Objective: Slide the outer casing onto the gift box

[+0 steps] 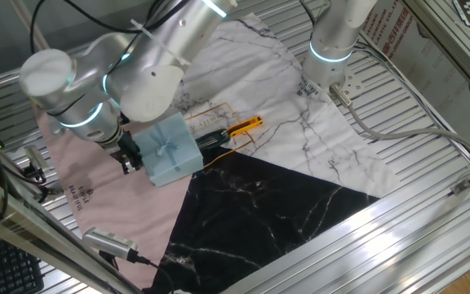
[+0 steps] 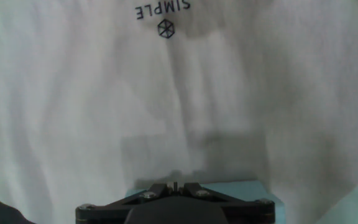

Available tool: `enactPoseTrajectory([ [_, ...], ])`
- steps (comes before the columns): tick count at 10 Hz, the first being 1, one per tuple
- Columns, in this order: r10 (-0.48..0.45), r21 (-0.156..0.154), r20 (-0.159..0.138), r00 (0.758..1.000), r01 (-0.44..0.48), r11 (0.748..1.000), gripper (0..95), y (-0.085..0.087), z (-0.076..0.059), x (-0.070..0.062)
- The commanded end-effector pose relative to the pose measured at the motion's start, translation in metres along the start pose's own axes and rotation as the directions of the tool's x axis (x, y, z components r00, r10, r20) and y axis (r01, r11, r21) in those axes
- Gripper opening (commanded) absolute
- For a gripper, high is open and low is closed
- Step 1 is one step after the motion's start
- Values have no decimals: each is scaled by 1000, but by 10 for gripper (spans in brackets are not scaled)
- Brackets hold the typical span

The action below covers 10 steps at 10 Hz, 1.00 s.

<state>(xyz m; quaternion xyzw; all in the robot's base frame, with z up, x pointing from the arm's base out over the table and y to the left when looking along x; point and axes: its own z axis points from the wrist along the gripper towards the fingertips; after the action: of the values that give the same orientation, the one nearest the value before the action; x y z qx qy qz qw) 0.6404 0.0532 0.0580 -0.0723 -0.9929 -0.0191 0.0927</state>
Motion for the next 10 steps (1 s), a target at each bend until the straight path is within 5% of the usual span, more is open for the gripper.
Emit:
enactPoseTrajectory([
  [1, -2, 0, 2, 1000, 2, 1000, 0, 0, 1, -1],
  [6, -2, 12, -7, 1000, 2, 1000, 0, 15, -20, -19],
  [10, -5, 11, -5, 1000, 5, 1000, 0, 11, -29, -13],
])
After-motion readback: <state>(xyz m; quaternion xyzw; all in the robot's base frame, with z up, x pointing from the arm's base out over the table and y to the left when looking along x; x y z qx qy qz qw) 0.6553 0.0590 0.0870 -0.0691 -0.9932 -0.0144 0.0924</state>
